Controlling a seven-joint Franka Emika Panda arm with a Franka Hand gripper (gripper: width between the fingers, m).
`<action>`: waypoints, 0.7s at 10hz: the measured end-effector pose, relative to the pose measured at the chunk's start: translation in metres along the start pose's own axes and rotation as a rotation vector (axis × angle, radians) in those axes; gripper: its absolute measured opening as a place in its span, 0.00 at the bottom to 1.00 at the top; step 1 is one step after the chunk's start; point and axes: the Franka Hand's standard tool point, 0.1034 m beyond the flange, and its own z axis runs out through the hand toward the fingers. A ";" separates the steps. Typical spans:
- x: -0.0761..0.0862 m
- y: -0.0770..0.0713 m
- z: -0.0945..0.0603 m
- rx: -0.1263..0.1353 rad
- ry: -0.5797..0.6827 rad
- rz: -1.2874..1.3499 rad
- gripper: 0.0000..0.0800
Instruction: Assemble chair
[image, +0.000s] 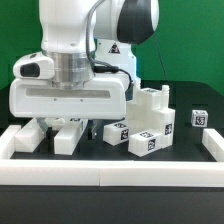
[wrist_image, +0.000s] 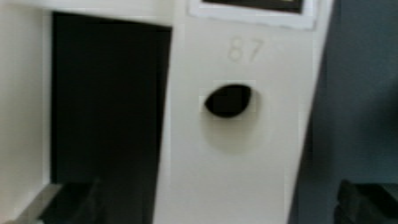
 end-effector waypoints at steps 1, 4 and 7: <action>-0.001 0.000 0.001 0.000 -0.002 0.000 0.81; -0.001 0.000 0.001 0.000 -0.003 0.000 0.81; -0.001 0.001 0.001 0.000 -0.003 0.001 0.80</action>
Offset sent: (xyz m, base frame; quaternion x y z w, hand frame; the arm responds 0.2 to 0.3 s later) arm -0.0027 0.0023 -0.0098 0.0022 0.0104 0.0029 0.9999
